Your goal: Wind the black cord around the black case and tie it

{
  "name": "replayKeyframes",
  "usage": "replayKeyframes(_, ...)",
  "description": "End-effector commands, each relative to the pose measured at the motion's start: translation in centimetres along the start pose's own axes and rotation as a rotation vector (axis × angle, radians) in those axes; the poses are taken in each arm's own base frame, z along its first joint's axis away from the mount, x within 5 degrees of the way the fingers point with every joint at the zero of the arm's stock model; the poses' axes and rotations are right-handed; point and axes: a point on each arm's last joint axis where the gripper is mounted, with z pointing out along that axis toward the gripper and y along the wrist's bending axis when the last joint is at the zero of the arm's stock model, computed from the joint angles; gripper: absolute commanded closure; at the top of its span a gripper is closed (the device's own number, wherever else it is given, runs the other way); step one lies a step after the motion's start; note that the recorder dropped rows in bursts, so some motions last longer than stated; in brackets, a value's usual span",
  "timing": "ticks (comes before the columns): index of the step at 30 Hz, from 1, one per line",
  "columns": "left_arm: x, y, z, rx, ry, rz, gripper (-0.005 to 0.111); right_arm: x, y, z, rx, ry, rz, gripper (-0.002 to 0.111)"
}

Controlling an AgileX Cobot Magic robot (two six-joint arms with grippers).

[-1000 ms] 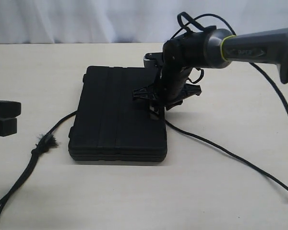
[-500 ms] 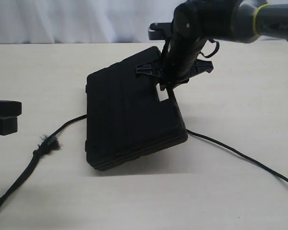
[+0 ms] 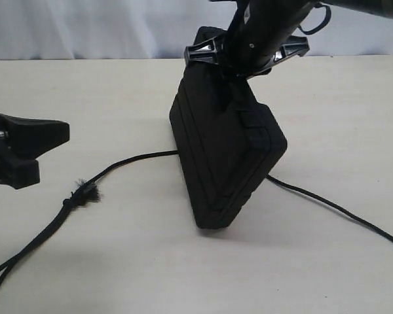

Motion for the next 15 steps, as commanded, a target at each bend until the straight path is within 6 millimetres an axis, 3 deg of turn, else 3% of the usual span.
replayKeyframes(1, 0.6, 0.9, 2.6, 0.088, 0.010, 0.014, 0.107, -0.5, 1.6, -1.5, -0.037, -0.089, -0.057, 0.104)
replayKeyframes(8, 2.4, 2.1, 7.1, 0.354, 0.077, 0.104, 0.107, -0.3, 1.8, -1.5, -0.044, -0.078, -0.053, 0.104)
replayKeyframes(15, 3.2, 4.5, 10.7, 0.364, 0.141, 0.038, 0.107, -0.2, 1.8, -1.5, -0.038, -0.067, -0.064, 0.104)
